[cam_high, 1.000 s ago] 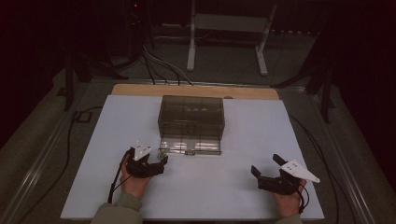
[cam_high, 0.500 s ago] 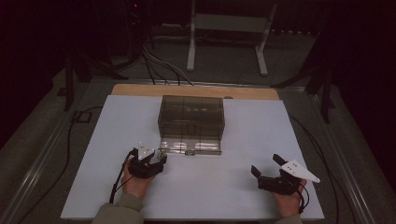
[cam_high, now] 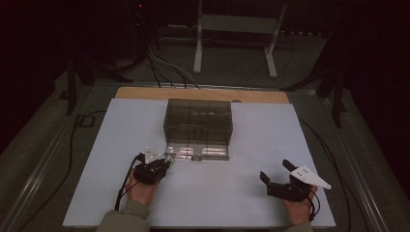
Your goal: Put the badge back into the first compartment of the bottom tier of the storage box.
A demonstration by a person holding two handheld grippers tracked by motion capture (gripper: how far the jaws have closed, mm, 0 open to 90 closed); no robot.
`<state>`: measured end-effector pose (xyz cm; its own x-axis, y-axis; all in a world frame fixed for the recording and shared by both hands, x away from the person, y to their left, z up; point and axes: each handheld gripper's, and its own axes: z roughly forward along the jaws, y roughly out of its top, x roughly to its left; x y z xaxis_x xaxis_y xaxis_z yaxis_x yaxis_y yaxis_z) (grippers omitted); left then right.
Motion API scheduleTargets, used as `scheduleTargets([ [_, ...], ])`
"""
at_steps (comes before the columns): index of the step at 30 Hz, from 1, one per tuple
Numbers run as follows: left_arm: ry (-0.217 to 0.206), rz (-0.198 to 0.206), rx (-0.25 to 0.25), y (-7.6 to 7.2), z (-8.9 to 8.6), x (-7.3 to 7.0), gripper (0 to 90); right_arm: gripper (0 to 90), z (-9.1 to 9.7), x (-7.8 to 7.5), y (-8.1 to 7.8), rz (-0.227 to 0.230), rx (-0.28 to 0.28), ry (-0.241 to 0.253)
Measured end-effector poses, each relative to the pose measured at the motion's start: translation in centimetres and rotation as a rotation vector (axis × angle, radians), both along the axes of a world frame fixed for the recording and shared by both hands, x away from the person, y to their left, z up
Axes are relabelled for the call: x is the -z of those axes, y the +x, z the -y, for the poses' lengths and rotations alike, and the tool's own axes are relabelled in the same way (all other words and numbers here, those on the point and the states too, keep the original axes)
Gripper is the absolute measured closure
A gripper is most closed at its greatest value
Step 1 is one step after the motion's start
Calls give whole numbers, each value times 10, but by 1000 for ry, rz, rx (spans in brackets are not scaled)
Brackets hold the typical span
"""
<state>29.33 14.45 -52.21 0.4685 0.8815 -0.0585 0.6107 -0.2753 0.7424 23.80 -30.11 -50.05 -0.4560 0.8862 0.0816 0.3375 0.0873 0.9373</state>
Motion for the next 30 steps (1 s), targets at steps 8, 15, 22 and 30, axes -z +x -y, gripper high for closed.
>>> scheduleTargets([
  [8, 11, 23, 28, 0, 12, -5, 794, 4, 0, 0, 0, -2, 0, -2],
  [15, 11, 17, 27, 2, 13, -3, 835, 4, 0, 1, 1, -6, -1, -2],
  [22, 2, 15, 42, 2, 14, -3, 882, 4, 0, 1, 1, -9, -2, -5],
  [30, 9, 18, 50, 2, 15, -2, 887, 4, -1, 1, 1, -9, -3, -6],
])
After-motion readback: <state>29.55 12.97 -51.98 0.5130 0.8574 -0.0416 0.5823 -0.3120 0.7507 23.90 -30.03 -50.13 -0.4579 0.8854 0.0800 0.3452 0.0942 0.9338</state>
